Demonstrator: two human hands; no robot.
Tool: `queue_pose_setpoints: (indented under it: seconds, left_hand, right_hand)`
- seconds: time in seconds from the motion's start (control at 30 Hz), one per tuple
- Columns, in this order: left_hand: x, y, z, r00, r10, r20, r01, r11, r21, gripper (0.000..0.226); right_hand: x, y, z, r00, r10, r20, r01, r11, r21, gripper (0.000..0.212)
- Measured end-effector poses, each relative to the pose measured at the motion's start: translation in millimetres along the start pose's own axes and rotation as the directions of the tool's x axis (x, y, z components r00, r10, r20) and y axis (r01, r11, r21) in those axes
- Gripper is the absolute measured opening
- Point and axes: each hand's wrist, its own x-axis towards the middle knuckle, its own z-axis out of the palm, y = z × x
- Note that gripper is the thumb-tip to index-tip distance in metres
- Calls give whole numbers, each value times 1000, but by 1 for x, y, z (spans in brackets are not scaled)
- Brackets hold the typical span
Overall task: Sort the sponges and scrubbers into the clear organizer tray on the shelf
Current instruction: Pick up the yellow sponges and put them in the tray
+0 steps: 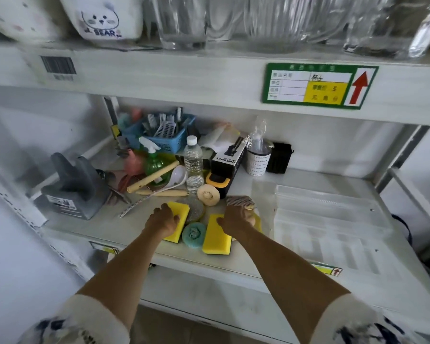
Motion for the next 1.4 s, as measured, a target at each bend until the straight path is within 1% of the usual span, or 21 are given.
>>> queue_pose_setpoints:
  seconds: [0.17,0.3,0.43,0.53,0.63,0.77,0.87,0.93,1.0,1.1,1.2,1.3,1.4]
  left_hand:
    - [8,2,3,1000,6,0,-6,999,-32,78]
    - [9,3,2,997,1,-71,-5,998,-62,78]
    - [11,1,-2,994,20,-108,-30,995,-96,77]
    - [11,6,-6,989,58,-136,-79,985,-155,75]
    - [6,19,-12,972,71,-224,-136,946,-293,71]
    - [-9,48,-18,933,100,-345,-244,882,-404,59]
    - [-24,77,-20,904,154,-398,-337,831,-443,53]
    - [-34,99,-17,877,221,-427,-415,797,-439,57]
    - [-44,120,-14,836,302,-459,-497,770,-399,59]
    - [-57,152,-6,806,364,-467,-553,744,-375,51]
    - [-69,178,4,812,370,-452,-550,745,-377,40]
    - [-79,198,13,811,396,-431,-553,759,-344,41]
    - [-86,211,21,831,367,-419,-522,774,-357,44]
  right_hand:
    - [2,-2,9,999,44,17,-45,998,48,59]
    - [3,-6,10,999,40,18,-41,998,58,55]
    - [4,-7,7,999,38,23,-41,991,128,56]
    - [6,-5,1,1000,-7,10,6,987,163,56]
    - [7,-1,-10,998,-52,-28,56,983,173,42]
    - [8,11,-30,996,19,-90,5,966,260,37]
    - [5,26,-45,980,93,-173,-27,936,350,36]
    - [2,40,-54,958,143,-249,-40,926,375,37]
    - [-1,57,-62,931,181,-317,-56,929,366,39]
    - [-5,87,-71,909,202,-365,-88,948,306,41]
    - [-10,115,-76,900,213,-381,-113,957,268,43]
    - [-15,136,-78,894,226,-386,-136,959,247,42]
    - [-20,150,-76,891,238,-388,-153,960,236,42]
